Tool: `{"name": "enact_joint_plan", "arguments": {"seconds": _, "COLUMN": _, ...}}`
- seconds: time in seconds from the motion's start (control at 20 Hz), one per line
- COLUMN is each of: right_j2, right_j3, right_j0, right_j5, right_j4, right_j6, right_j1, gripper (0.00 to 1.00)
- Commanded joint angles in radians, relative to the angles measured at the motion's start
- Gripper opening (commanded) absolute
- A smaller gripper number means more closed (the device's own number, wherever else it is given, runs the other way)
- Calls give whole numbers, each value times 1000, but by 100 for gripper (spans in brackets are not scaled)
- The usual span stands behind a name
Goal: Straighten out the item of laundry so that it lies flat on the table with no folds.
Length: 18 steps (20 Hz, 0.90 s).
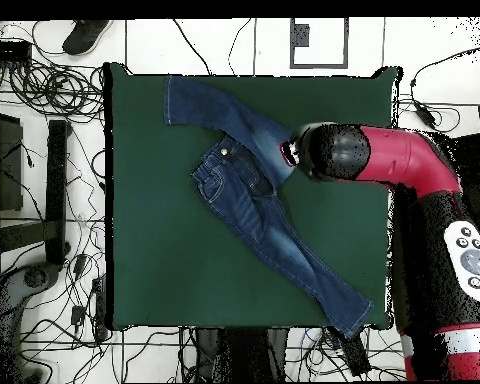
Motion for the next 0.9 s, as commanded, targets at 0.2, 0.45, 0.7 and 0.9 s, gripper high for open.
{"name": "enact_joint_plan", "arguments": {"seconds": 0.2, "right_j2": 126, "right_j3": -88, "right_j0": 74, "right_j5": 91, "right_j4": -54, "right_j6": -227, "right_j1": 68, "gripper": 0}}
{"name": "enact_joint_plan", "arguments": {"seconds": 0.45, "right_j2": 158, "right_j3": -96, "right_j0": 76, "right_j5": 83, "right_j4": -60, "right_j6": -261, "right_j1": 78, "gripper": 0}}
{"name": "enact_joint_plan", "arguments": {"seconds": 0.7, "right_j2": 188, "right_j3": -107, "right_j0": 86, "right_j5": 85, "right_j4": -56, "right_j6": -276, "right_j1": 93, "gripper": 0}}
{"name": "enact_joint_plan", "arguments": {"seconds": 0.9, "right_j2": 185, "right_j3": -158, "right_j0": 118, "right_j5": 60, "right_j4": -75, "right_j6": -240, "right_j1": 127, "gripper": 0}}
